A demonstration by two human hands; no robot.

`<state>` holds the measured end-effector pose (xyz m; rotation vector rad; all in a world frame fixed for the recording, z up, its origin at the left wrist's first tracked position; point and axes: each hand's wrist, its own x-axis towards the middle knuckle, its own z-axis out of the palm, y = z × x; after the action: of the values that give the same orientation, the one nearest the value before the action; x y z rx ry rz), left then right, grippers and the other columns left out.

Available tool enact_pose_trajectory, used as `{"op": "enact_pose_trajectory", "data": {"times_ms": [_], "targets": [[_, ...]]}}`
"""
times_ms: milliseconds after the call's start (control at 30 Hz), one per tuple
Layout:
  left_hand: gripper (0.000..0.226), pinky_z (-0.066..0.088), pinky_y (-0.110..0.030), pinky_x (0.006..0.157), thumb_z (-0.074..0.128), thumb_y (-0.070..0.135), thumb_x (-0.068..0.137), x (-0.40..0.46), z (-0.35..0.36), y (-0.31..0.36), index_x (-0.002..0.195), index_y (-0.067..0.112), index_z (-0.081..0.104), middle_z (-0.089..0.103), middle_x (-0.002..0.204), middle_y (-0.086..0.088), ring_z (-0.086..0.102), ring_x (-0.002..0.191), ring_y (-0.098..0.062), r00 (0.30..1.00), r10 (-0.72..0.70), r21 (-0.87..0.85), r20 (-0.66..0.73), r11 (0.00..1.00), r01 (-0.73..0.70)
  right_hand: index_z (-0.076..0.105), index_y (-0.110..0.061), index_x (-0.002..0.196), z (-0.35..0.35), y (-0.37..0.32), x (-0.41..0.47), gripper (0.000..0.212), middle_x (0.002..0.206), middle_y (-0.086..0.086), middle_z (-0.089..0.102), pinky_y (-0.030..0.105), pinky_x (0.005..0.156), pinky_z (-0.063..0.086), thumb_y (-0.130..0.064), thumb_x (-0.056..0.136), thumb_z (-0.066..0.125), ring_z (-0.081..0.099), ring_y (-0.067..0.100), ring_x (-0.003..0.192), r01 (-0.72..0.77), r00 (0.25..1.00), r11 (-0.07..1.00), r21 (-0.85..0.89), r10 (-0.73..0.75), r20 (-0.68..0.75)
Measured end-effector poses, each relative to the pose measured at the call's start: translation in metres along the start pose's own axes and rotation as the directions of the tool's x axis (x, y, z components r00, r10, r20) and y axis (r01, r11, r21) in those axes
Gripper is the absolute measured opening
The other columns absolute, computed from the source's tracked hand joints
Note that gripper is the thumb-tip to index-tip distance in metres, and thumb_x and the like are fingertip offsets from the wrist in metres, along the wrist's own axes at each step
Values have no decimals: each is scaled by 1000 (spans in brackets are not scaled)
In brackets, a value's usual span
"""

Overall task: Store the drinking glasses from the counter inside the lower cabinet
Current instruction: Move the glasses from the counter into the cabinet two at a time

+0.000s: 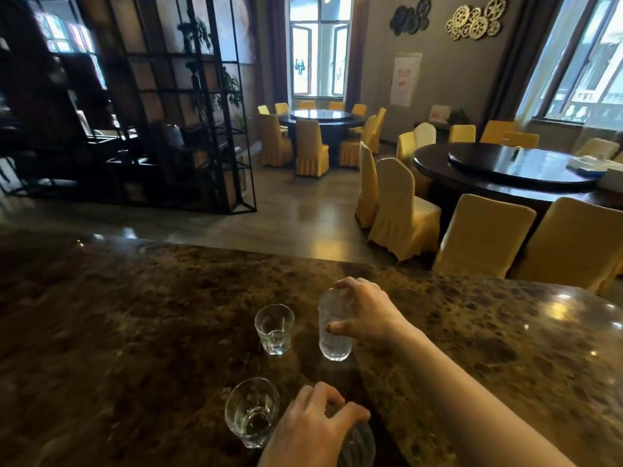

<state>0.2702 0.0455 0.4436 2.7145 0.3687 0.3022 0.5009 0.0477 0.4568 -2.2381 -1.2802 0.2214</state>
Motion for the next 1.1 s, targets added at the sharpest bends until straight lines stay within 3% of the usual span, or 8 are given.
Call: {"op": "enact_pose_trajectory", "data": {"times_ms": [133,233,400,567,1100], "targets": [[38,31,-23,109,50,43,99,-1,0,-2,135,51,41,37,133,13,34,121,-2,999,-29,-48,-18,998,28,50,-26,139,13,-5,14,89,130,-4,54,30,92,51,-50,63,90,53,16,116,2,1000,1000,10,-2,5],[43,31,-25,110,51,36,100,0,2,-4,138,50,37,35,131,14,34,123,-4,1000,-11,-21,-16,1000,11,49,-25,139,17,-6,19,88,130,-3,54,35,96,53,-49,64,89,53,18,118,-2,1000,1000,-16,3,22],[46,32,-27,110,51,30,100,6,6,-6,140,49,36,35,133,12,32,123,-5,1000,9,-11,20,1000,-9,49,-25,139,21,-7,20,86,131,-1,54,32,94,50,-47,66,89,52,19,118,-18,1000,1000,-10,18,22],[65,31,-30,111,65,59,84,12,6,-11,141,47,37,35,132,12,31,124,-4,990,26,-61,140,998,-18,48,-24,141,22,-6,19,87,136,1,52,34,98,49,-45,67,89,50,20,122,-41,999,999,-1,41,33],[75,36,-35,112,76,48,73,16,4,-28,136,52,37,30,129,25,27,128,1,995,-7,-124,97,992,19,48,-25,140,18,4,11,88,132,-2,52,34,95,55,-42,65,91,52,19,120,-84,996,996,12,83,23]]}}
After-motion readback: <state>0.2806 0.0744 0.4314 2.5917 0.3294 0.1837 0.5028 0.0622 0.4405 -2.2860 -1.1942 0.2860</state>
